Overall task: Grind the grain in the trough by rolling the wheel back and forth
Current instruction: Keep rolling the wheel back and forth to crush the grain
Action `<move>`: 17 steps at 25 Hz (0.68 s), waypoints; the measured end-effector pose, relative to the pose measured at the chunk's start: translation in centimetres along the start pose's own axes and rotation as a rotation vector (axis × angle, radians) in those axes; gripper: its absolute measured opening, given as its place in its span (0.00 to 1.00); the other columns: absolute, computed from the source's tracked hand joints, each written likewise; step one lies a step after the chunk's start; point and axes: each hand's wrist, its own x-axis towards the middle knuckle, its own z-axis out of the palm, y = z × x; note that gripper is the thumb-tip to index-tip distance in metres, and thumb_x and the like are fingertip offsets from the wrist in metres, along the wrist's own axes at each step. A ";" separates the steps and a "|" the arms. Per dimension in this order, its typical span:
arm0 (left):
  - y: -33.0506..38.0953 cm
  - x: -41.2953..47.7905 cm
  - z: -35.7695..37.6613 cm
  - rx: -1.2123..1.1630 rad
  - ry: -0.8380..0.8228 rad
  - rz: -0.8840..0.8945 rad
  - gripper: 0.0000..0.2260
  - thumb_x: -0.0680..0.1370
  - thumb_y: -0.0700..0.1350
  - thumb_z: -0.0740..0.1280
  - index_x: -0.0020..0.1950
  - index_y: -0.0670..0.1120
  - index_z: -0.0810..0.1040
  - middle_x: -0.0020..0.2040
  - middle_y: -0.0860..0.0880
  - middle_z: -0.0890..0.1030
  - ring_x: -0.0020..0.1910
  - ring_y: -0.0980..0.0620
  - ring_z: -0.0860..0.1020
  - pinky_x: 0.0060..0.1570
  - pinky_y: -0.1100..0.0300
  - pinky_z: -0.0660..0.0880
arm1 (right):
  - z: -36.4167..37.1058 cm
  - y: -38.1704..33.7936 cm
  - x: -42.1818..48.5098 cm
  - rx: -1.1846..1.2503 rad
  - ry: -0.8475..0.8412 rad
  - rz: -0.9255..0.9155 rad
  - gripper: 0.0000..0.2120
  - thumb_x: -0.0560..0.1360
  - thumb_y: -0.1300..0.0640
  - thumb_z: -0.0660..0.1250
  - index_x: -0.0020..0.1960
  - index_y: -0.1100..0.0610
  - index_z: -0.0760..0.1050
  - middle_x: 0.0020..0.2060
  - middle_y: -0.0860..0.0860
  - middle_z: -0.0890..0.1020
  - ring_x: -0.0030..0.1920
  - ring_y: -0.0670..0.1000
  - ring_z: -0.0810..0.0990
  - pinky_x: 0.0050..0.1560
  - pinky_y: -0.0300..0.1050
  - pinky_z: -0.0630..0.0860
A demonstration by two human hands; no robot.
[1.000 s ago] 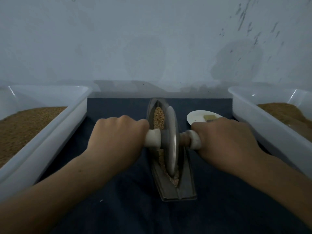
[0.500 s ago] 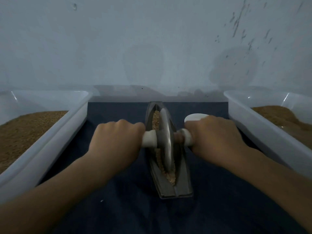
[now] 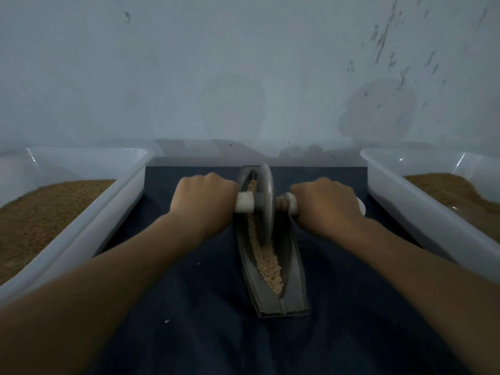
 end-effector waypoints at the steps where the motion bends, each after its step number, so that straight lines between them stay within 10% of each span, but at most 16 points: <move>1: 0.0 -1.7 -0.1 -0.001 0.082 0.035 0.07 0.71 0.50 0.70 0.42 0.53 0.72 0.32 0.53 0.64 0.28 0.50 0.65 0.29 0.57 0.62 | -0.1 0.2 -1.9 -0.039 0.068 -0.065 0.15 0.69 0.51 0.66 0.33 0.46 0.59 0.32 0.45 0.72 0.31 0.49 0.72 0.28 0.41 0.58; 5: -0.8 -4.7 -1.2 -0.027 0.216 0.128 0.25 0.58 0.49 0.77 0.35 0.54 0.59 0.27 0.55 0.54 0.24 0.56 0.47 0.28 0.66 0.46 | -1.5 0.6 -5.3 -0.133 0.299 -0.147 0.16 0.60 0.47 0.60 0.33 0.46 0.51 0.25 0.44 0.58 0.26 0.40 0.51 0.28 0.36 0.44; 12: -0.1 1.7 1.2 -0.105 -0.060 -0.104 0.04 0.76 0.47 0.65 0.50 0.51 0.77 0.38 0.50 0.71 0.36 0.48 0.70 0.36 0.53 0.67 | -0.8 -1.3 2.9 -0.096 -0.041 0.037 0.09 0.74 0.53 0.68 0.42 0.47 0.68 0.43 0.51 0.80 0.44 0.56 0.79 0.41 0.49 0.76; 17: -0.4 -4.9 0.1 -0.050 0.170 0.080 0.19 0.65 0.51 0.73 0.35 0.54 0.61 0.28 0.55 0.57 0.24 0.54 0.53 0.26 0.62 0.52 | -1.8 -0.1 -4.4 -0.162 0.188 -0.155 0.16 0.64 0.49 0.67 0.36 0.46 0.57 0.28 0.44 0.66 0.27 0.49 0.64 0.27 0.39 0.51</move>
